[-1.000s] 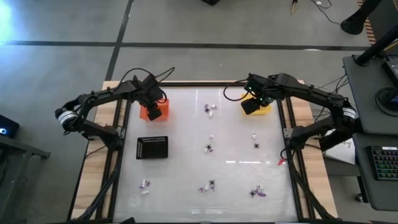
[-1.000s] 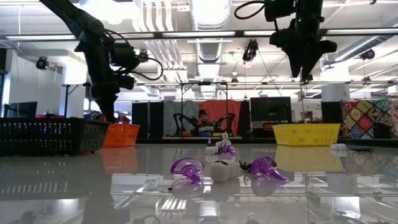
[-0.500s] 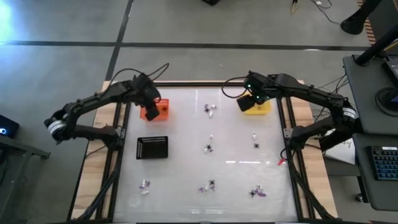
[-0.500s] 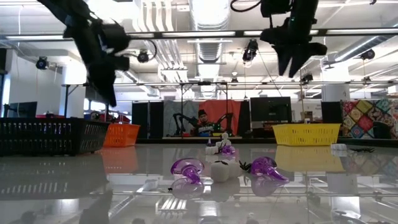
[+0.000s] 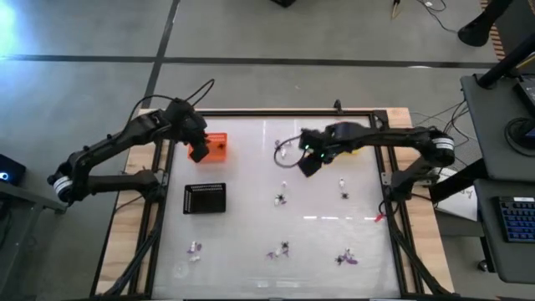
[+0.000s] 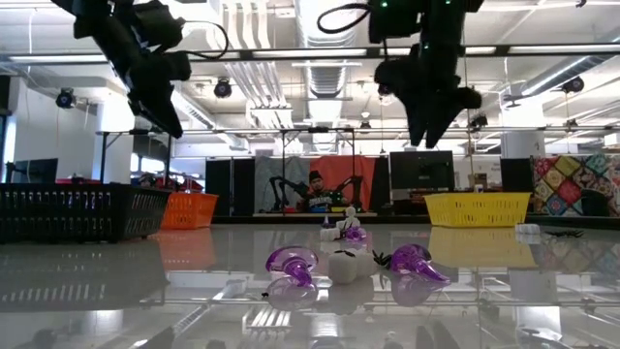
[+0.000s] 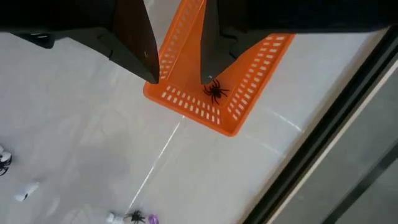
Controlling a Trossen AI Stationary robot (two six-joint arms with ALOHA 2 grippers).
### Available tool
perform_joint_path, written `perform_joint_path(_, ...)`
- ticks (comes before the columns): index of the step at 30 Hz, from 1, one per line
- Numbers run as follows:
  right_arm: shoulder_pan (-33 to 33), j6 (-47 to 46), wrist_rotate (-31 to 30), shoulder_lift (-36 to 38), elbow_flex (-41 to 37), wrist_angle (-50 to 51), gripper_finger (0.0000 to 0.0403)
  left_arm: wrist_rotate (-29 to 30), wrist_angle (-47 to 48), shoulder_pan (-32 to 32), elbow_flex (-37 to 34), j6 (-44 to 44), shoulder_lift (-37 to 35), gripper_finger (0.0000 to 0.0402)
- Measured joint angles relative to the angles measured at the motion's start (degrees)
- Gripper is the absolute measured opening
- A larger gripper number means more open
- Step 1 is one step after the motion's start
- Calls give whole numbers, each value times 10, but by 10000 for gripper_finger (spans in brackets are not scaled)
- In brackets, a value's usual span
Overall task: Sort Halloween decoration
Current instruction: Put the white skeleton toy into the black bin
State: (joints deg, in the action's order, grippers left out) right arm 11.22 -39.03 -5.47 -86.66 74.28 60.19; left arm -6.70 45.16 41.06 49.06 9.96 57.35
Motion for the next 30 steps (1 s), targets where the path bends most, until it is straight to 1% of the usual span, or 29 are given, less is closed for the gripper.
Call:
perform_joint_path(2, -20, 24, 4, -19, 0, -22, 155, 0, 3, 0, 0, 0, -2, 100)
perform_joint_path(5, -42, 67, 32, -49, 2, -61, 153, 1, 19, 0, 0, 6, -3, 100)
perform_joint_path(8, -59, 129, 57, -76, 2, -102, 150, 1, 35, 0, 0, 19, -3, 100)
perform_joint_path(13, -69, 189, 55, -113, 2, -145, 144, 1, 47, 0, 0, 27, -3, 100)
perform_joint_path(19, -67, 278, 54, -135, 3, -217, 146, 1, 62, 0, 0, 28, -3, 100)
perform_joint_path(30, -65, 342, 55, -144, 3, -269, 141, 1, 62, 0, 0, 28, -3, 100)
